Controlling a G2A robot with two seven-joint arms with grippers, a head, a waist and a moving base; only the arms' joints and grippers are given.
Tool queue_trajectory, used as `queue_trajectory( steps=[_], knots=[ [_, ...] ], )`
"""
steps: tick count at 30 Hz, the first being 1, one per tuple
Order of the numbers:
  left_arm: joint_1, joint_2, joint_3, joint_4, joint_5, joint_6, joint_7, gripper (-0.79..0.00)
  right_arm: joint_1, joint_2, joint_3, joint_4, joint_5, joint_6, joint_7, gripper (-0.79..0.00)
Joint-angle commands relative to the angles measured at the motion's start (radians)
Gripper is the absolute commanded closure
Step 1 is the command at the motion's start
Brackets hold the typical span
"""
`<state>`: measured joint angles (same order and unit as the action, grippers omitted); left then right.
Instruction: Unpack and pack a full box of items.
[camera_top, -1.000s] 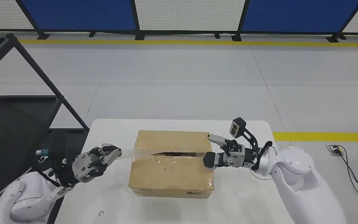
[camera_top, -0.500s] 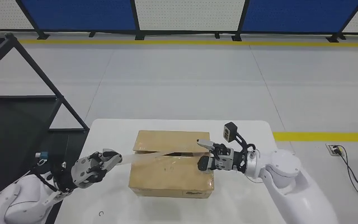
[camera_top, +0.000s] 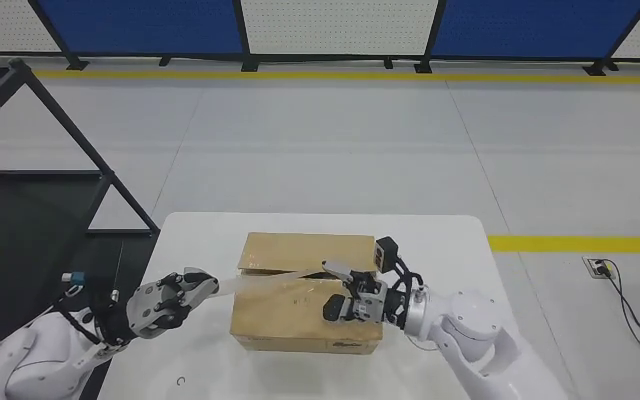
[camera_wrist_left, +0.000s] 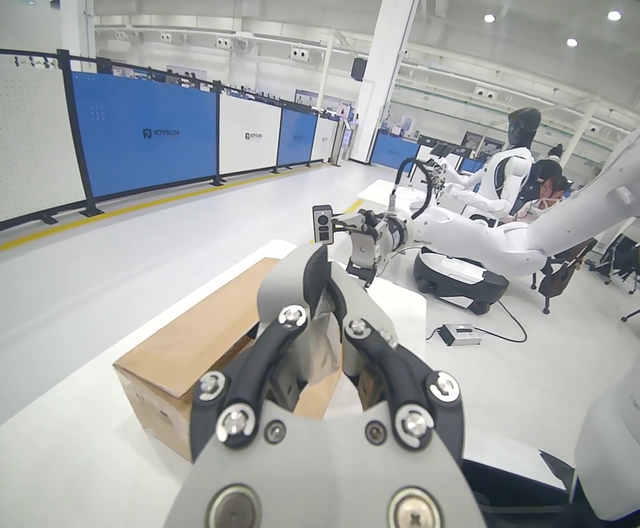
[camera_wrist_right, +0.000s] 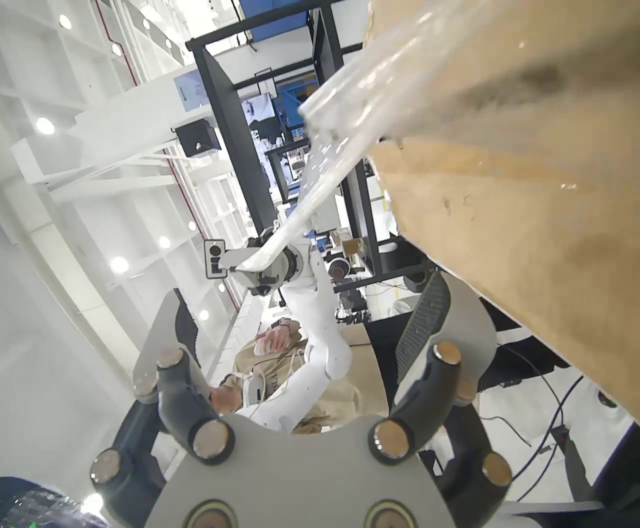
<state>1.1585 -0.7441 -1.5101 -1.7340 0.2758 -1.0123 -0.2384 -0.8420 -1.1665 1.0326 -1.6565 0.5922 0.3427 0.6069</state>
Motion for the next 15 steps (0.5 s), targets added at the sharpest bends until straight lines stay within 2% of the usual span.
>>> queue_trajectory(
  steps=[1, 8, 15],
  knots=[
    [-0.001, 0.002, 0.002, -0.001, -0.001, 0.0, 0.001, 0.0, 0.001, -0.007, -0.023, 0.005, -0.021, -0.02, -0.058, -0.785],
    [0.006, 0.012, -0.001, -0.005, -0.001, 0.0, 0.01, 0.0, 0.011, -0.02, -0.04, 0.012, -0.089, -0.054, -0.171, -0.785],
    [0.007, 0.021, 0.001, -0.002, 0.005, 0.0, 0.02, 0.0, -0.026, -0.019, -0.007, -0.045, -0.163, -0.081, -0.26, -0.785]
  ],
)
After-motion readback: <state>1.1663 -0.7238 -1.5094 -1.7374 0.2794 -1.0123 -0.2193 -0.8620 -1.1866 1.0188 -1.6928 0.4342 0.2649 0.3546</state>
